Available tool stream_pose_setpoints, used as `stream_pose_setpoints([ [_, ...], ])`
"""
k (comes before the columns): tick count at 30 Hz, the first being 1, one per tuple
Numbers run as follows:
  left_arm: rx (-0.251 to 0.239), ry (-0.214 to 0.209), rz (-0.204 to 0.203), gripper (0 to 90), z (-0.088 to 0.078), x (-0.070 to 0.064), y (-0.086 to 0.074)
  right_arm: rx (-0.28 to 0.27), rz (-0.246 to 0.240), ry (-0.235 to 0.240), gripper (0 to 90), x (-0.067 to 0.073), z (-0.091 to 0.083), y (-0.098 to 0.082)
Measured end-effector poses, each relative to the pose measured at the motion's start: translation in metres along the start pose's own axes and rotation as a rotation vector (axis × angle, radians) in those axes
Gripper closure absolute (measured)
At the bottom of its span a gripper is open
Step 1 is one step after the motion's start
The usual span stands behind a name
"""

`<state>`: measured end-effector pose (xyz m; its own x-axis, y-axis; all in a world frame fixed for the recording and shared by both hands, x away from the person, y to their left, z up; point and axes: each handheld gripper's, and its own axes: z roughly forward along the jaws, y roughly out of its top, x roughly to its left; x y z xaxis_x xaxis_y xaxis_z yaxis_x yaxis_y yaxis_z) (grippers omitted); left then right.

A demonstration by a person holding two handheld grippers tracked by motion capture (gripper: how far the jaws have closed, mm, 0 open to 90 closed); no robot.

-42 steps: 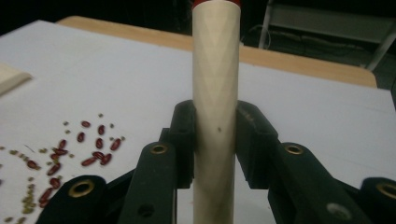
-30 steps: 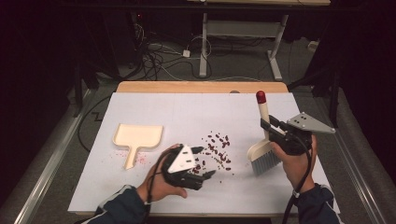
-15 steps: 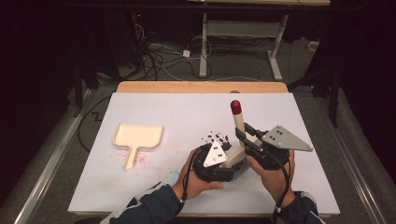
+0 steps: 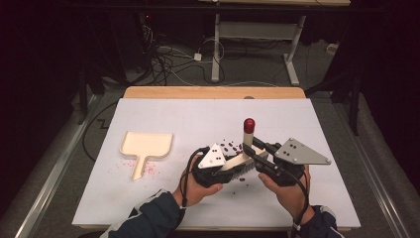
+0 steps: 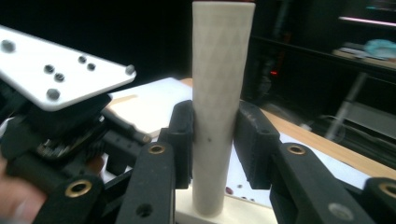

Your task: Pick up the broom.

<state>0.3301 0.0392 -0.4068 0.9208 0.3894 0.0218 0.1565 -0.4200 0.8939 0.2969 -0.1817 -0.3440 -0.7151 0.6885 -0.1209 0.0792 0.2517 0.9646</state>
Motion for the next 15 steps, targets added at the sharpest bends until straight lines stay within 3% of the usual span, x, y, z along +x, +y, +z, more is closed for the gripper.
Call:
stream_pose_setpoints([
  [4, 0.046, -0.056, 0.055, 65.6, -0.012, 0.001, 0.001, 0.035, -0.068, 0.1, 60.4, -0.003, -0.005, 0.001],
  [5, 0.06, -0.067, 0.073, 65.6, -0.015, 0.002, 0.001, 0.035, -0.068, 0.1, 60.4, -0.003, -0.005, 0.001],
  [6, 0.075, -0.075, 0.091, 65.6, -0.018, 0.002, 0.001, 0.076, -0.118, 0.163, 56.7, -0.006, -0.008, -0.001],
  [8, 0.107, -0.1, 0.119, 65.6, -0.024, 0.002, 0.0, 0.142, -0.159, 0.236, 52.9, -0.01, -0.008, -0.006],
  [10, 0.129, -0.124, 0.151, 65.6, -0.029, 0.002, -0.001, 0.183, -0.205, 0.283, 51.6, -0.013, -0.01, -0.013],
  [11, 0.139, -0.145, 0.161, 65.6, -0.032, 0.002, -0.002, 0.183, -0.205, 0.283, 51.6, -0.013, -0.01, -0.013],
  [13, 0.156, -0.172, 0.19, 65.6, -0.035, 0.001, -0.004, 0.237, -0.211, 0.36, 49.0, -0.017, -0.006, -0.021],
  [15, 0.17, -0.213, 0.205, 65.6, -0.036, 0.0, -0.006, 0.308, -0.256, 0.408, 46.4, -0.015, 0.004, -0.031],
])
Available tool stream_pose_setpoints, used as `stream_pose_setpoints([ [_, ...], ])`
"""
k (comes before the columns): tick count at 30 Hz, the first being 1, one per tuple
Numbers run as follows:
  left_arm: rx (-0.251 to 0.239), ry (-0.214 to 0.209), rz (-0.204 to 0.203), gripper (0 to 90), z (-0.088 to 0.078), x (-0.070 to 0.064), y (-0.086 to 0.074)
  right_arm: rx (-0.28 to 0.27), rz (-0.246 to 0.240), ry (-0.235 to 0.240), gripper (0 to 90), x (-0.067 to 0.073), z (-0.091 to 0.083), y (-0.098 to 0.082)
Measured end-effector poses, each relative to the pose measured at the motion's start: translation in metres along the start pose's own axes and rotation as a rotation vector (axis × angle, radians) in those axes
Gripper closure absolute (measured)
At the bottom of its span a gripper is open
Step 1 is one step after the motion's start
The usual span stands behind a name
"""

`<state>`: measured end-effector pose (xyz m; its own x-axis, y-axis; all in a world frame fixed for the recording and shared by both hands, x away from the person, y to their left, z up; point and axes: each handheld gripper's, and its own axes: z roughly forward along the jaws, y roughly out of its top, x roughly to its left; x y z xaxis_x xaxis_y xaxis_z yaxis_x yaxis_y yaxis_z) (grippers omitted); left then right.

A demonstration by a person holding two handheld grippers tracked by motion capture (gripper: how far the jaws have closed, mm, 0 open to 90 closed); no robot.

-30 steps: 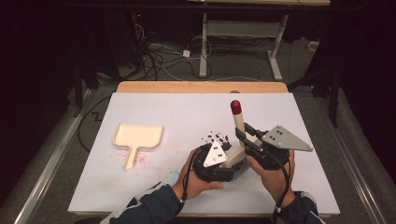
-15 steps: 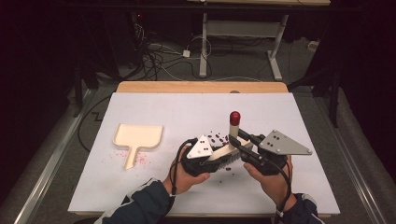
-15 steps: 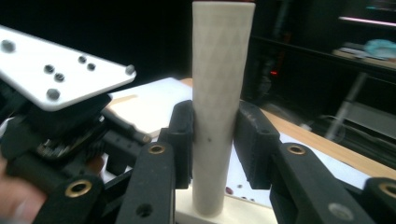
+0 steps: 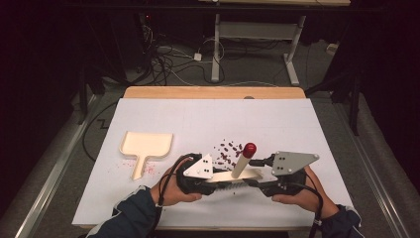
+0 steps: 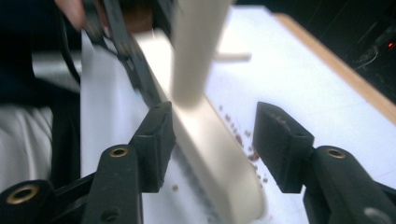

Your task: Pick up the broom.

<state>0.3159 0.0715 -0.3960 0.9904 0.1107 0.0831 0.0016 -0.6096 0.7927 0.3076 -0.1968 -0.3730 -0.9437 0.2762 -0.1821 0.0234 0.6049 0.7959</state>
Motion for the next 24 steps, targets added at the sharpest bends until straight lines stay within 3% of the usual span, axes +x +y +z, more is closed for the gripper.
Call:
stream_pose_setpoints([
  [2, 0.017, -0.02, 0.021, 65.6, 0.001, -0.003, 0.0, 0.042, -0.028, 0.039, 44.5, 0.002, 0.011, -0.002],
  [3, 0.023, -0.049, 0.035, 65.6, 0.003, -0.005, -0.001, 0.059, -0.041, 0.068, 45.2, 0.003, 0.016, -0.003],
  [4, 0.023, -0.049, 0.035, 65.5, 0.003, -0.005, -0.001, 0.059, -0.041, 0.068, 45.2, 0.003, 0.016, -0.003],
  [6, 0.032, -0.056, 0.043, 65.5, 0.005, -0.007, 0.0, 0.112, -0.068, 0.12, 51.0, 0.009, 0.031, -0.006],
  [9, 0.047, -0.066, 0.051, 65.4, 0.007, -0.007, -0.001, 0.102, -0.067, 0.175, 61.1, 0.011, 0.04, -0.008],
  [15, 0.034, -0.045, 0.026, 58.9, 0.005, -0.002, -0.003, 0.095, -0.061, 0.183, 67.1, 0.01, 0.044, -0.01],
  [17, 0.018, -0.021, 0.012, 54.3, 0.0, 0.001, -0.004, 0.113, -0.066, 0.16, 67.3, 0.01, 0.043, -0.01],
  [18, 0.005, 0.024, -0.007, 49.1, -0.007, 0.004, -0.006, 0.113, -0.069, 0.14, 67.3, 0.008, 0.041, -0.011],
  [19, 0.005, 0.024, -0.007, 44.4, -0.007, 0.004, -0.006, 0.111, -0.058, 0.129, 67.3, 0.007, 0.04, -0.012],
  [24, 0.002, 0.193, -0.024, 32.3, -0.026, 0.008, -0.013, 0.096, -0.019, 0.051, 67.3, 0.0, 0.034, -0.013],
])
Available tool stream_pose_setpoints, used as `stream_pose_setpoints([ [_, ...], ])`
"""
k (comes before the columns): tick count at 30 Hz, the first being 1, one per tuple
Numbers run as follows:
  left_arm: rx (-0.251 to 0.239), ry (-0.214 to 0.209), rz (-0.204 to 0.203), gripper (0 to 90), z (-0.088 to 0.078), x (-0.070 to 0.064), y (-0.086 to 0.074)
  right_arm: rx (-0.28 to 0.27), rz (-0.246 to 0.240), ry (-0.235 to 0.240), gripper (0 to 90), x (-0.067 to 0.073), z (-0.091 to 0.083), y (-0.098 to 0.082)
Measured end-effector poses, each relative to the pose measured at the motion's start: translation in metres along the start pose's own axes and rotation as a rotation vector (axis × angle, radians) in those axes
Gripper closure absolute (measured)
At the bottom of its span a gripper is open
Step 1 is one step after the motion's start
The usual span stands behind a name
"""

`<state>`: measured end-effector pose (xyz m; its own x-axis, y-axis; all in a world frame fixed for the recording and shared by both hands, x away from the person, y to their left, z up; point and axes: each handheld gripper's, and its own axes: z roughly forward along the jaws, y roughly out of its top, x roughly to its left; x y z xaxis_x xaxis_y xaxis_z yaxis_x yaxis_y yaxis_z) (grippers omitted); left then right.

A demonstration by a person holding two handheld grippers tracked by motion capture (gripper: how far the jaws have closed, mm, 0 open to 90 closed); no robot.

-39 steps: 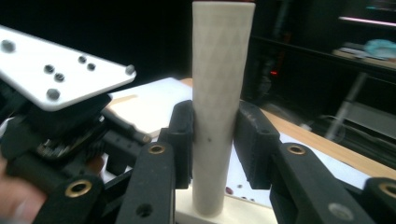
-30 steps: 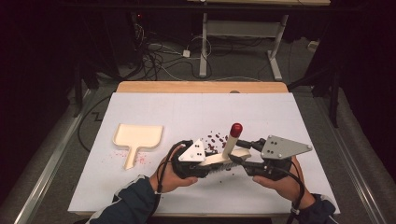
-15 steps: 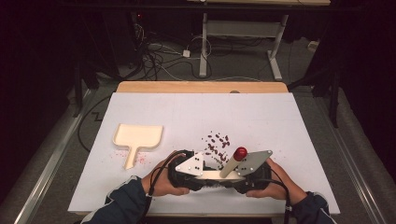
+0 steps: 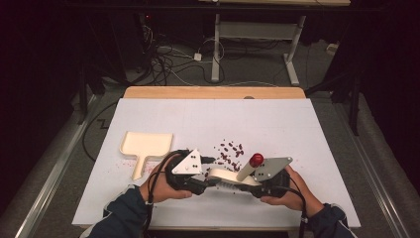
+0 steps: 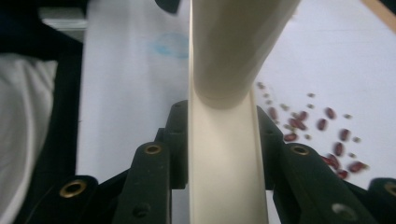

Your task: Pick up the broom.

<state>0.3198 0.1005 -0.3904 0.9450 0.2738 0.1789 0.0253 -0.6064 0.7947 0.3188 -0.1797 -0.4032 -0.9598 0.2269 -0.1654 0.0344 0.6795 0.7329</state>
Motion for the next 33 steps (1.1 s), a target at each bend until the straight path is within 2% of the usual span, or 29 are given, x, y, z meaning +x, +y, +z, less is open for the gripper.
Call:
stream_pose_setpoints([
  [2, -0.007, 0.055, -0.019, 31.3, -0.008, 0.003, -0.006, -0.004, 0.009, -0.012, 67.3, -0.002, -0.001, -0.001],
  [3, -0.008, 0.092, -0.025, 26.6, -0.013, 0.004, -0.009, -0.003, 0.026, -0.046, 67.2, -0.006, -0.005, -0.003],
  [5, -0.01, 0.149, -0.031, 25.1, -0.022, 0.005, -0.016, -0.005, 0.037, -0.058, 67.2, -0.007, -0.006, -0.003],
  [6, -0.007, 0.179, -0.029, 22.7, -0.026, 0.004, -0.021, -0.011, 0.055, -0.083, 67.2, -0.012, -0.01, -0.005],
  [9, 0.006, 0.25, -0.044, 21.3, -0.038, 0.004, -0.036, -0.024, 0.077, -0.106, 67.2, -0.016, -0.014, -0.007],
  [13, 0.02, 0.321, -0.099, 19.3, -0.053, 0.006, -0.058, -0.04, 0.12, -0.154, 67.2, -0.024, -0.021, -0.011],
  [15, 0.034, 0.354, -0.122, 19.3, -0.059, 0.007, -0.069, -0.042, 0.13, -0.164, 67.2, -0.026, -0.022, -0.012],
  [19, 0.042, 0.403, -0.177, 19.3, -0.07, 0.01, -0.091, -0.031, 0.158, -0.228, 67.2, -0.034, -0.028, -0.016],
  [24, 0.045, 0.401, -0.212, 19.3, -0.075, 0.008, -0.102, -0.037, 0.188, -0.266, 67.2, -0.042, -0.034, -0.02],
  [26, 0.059, 0.397, -0.217, 19.3, -0.075, 0.006, -0.106, -0.04, 0.205, -0.281, 67.2, -0.045, -0.036, -0.022],
  [27, 0.066, 0.396, -0.223, 19.3, -0.076, 0.004, -0.109, -0.037, 0.213, -0.307, 67.2, -0.049, -0.038, -0.024],
  [30, 0.091, 0.398, -0.229, 19.3, -0.075, -0.001, -0.116, -0.038, 0.225, -0.324, 67.3, -0.052, -0.04, -0.027],
  [33, 0.116, 0.389, -0.234, 19.3, -0.073, -0.007, -0.123, -0.033, 0.251, -0.37, 67.3, -0.06, -0.041, -0.031],
])
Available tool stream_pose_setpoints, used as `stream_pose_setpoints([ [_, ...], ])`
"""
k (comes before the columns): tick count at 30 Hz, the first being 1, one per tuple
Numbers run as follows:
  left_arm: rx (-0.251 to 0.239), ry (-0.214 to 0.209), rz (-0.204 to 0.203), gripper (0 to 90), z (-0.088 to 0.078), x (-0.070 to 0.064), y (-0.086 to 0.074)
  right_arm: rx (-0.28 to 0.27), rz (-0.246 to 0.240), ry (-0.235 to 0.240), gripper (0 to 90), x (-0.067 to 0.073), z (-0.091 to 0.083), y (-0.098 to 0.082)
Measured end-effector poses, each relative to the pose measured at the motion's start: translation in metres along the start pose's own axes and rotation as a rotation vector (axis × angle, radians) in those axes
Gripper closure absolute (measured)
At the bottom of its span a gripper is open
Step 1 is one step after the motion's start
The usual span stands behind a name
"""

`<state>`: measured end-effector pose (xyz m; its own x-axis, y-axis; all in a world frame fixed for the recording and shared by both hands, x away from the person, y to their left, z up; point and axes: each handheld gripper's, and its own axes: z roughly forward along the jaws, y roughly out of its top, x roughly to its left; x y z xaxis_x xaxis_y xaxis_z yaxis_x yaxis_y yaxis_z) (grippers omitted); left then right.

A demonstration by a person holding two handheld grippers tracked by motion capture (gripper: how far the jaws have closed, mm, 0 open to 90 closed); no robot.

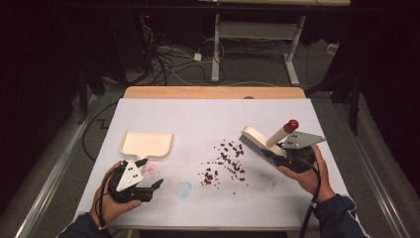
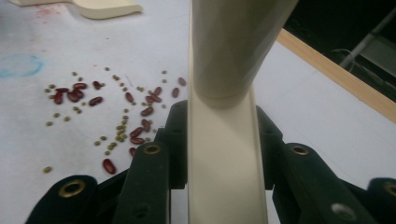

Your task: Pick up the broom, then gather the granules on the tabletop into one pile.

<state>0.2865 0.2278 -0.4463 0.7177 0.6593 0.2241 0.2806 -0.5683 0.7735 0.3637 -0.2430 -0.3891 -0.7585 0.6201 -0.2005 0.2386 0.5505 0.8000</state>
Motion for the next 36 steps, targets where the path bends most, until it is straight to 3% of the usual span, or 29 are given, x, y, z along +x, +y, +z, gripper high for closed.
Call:
stream_pose_setpoints([
  [5, 0.01, -0.008, 0.003, 19.3, 0.002, -0.005, -0.002, 0.01, 0.025, -0.062, 67.3, -0.013, 0.006, -0.001],
  [8, 0.011, -0.01, 0.003, 19.3, 0.004, -0.005, -0.002, 0.029, 0.016, -0.102, 67.3, -0.02, 0.013, -0.001],
  [11, 0.021, -0.019, -0.006, 19.6, 0.005, -0.004, -0.004, 0.06, 0.045, -0.156, 67.3, -0.035, 0.031, -0.001],
  [13, 0.027, -0.032, 0.001, 21.0, 0.004, -0.005, -0.004, 0.07, 0.055, -0.178, 67.3, -0.038, 0.036, -0.002],
  [15, 0.029, -0.029, 0.01, 21.2, 0.005, -0.006, -0.003, 0.1, 0.075, -0.251, 67.3, -0.043, 0.053, -0.002],
  [17, 0.038, -0.023, 0.021, 20.6, 0.007, -0.006, -0.002, 0.111, 0.086, -0.269, 67.4, -0.043, 0.058, -0.002],
  [20, 0.035, -0.025, 0.018, 20.6, 0.009, -0.004, 0.0, 0.16, 0.053, -0.326, 67.4, -0.042, 0.074, -0.002],
  [25, 0.041, -0.031, 0.012, 20.6, 0.011, -0.003, -0.001, 0.193, 0.021, -0.325, 67.4, -0.031, 0.094, 0.003],
  [26, 0.043, -0.034, 0.016, 20.6, 0.011, -0.003, -0.001, 0.196, 0.011, -0.299, 67.4, -0.024, 0.101, 0.006],
  [28, 0.044, -0.036, 0.024, 20.6, 0.012, -0.004, 0.0, 0.205, -0.013, -0.29, 67.3, -0.014, 0.106, 0.007],
  [35, 0.046, -0.035, 0.031, 20.5, 0.012, -0.004, 0.0, 0.149, -0.04, -0.205, 67.2, 0.007, 0.109, 0.012],
  [36, 0.046, -0.035, 0.031, 20.5, 0.012, -0.004, 0.0, 0.127, -0.04, -0.167, 67.2, 0.013, 0.109, 0.013],
])
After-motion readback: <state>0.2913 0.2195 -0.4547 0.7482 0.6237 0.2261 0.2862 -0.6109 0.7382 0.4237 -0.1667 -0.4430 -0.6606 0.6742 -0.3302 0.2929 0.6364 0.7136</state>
